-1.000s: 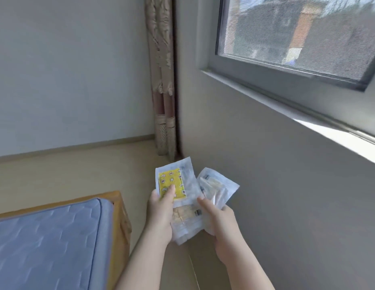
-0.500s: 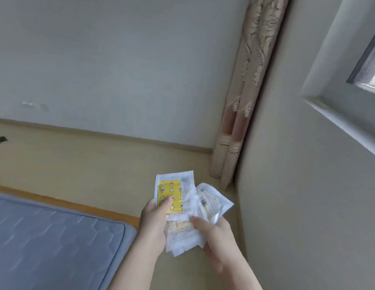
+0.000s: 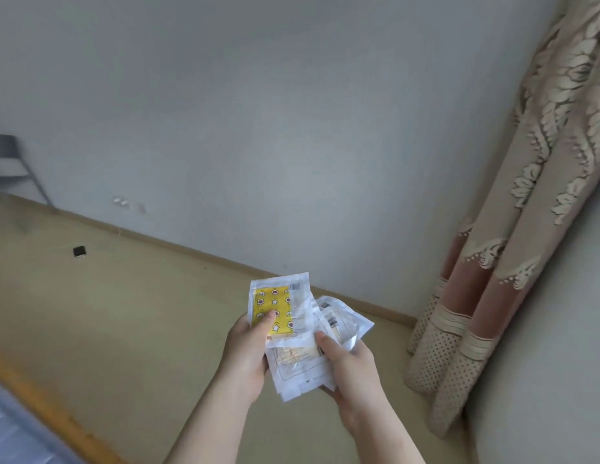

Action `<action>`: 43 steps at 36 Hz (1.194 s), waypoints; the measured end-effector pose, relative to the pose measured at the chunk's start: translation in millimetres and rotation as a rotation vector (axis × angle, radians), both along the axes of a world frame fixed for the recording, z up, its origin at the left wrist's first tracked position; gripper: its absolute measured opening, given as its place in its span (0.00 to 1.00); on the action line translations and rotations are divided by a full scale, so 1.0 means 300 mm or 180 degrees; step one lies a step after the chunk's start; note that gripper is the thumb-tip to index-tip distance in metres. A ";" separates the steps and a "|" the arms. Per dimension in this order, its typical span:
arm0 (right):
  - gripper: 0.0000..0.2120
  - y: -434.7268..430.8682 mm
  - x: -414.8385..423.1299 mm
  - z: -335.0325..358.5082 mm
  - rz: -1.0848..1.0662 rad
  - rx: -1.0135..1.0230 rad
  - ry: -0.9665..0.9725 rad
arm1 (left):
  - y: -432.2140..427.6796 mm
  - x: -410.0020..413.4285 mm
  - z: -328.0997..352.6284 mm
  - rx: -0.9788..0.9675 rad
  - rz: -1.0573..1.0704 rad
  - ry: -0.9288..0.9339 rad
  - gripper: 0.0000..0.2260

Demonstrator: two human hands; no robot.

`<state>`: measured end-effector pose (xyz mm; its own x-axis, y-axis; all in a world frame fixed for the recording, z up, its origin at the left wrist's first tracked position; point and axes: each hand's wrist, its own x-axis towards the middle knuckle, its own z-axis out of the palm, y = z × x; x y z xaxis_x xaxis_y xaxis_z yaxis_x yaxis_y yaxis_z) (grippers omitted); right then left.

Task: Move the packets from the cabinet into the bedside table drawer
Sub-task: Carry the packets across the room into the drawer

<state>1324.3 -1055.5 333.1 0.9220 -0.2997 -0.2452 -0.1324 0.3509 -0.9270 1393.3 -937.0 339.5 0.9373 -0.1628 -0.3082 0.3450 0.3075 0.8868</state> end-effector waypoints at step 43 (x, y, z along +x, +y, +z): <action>0.08 0.607 2.235 0.020 0.2353 0.0206 0.0361 | 0.677 1.814 -0.023 0.0210 0.2614 0.0179 0.06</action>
<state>1994.9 -873.4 339.0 0.8454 0.4063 -0.3467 -0.4482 0.1868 -0.8742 1937.5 -733.9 332.6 0.7330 0.5874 -0.3431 0.0774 0.4290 0.9000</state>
